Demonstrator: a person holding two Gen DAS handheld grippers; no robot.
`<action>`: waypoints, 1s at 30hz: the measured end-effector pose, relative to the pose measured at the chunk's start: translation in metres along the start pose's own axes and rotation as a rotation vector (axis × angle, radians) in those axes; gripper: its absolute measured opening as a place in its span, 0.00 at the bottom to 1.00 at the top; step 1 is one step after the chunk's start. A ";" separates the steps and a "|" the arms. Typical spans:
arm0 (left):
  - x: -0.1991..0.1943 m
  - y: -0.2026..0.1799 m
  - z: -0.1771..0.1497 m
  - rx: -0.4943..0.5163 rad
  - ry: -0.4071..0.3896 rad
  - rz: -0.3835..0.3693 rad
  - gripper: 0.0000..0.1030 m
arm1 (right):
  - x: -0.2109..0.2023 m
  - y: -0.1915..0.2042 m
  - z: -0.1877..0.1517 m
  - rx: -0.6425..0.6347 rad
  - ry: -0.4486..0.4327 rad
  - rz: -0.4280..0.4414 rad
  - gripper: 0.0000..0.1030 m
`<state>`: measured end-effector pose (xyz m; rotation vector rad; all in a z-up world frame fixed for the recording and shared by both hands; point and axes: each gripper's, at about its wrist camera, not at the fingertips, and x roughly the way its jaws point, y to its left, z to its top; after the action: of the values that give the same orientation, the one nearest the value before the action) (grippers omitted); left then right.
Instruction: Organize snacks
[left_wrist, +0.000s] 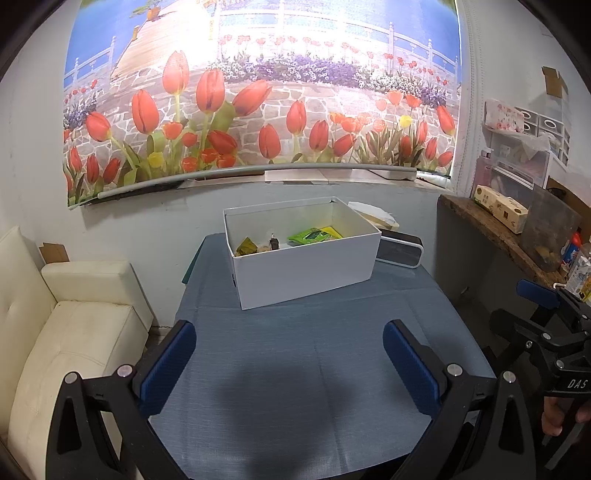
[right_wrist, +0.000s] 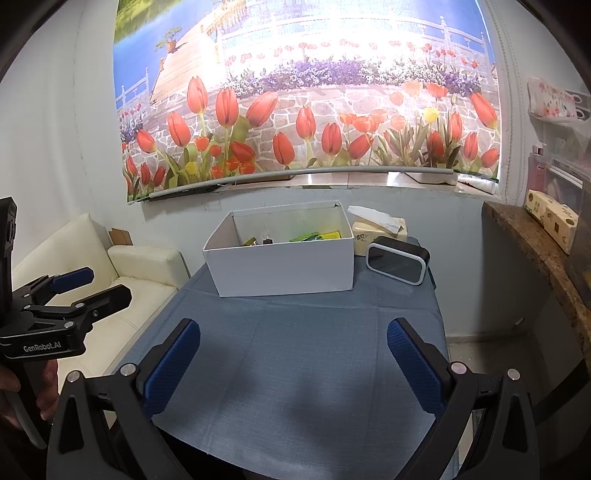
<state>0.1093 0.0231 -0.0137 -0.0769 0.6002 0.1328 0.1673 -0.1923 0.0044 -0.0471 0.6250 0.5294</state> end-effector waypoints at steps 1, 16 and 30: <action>0.000 0.000 0.000 0.001 0.000 -0.001 1.00 | 0.000 0.000 0.000 -0.001 -0.001 0.000 1.00; -0.001 -0.004 -0.001 0.008 0.003 -0.008 1.00 | -0.001 0.000 0.000 -0.005 -0.003 -0.003 1.00; -0.001 -0.003 -0.003 0.007 0.007 -0.007 1.00 | 0.000 0.001 0.001 -0.007 -0.002 0.010 1.00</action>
<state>0.1074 0.0201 -0.0156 -0.0728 0.6071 0.1234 0.1670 -0.1914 0.0051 -0.0496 0.6221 0.5415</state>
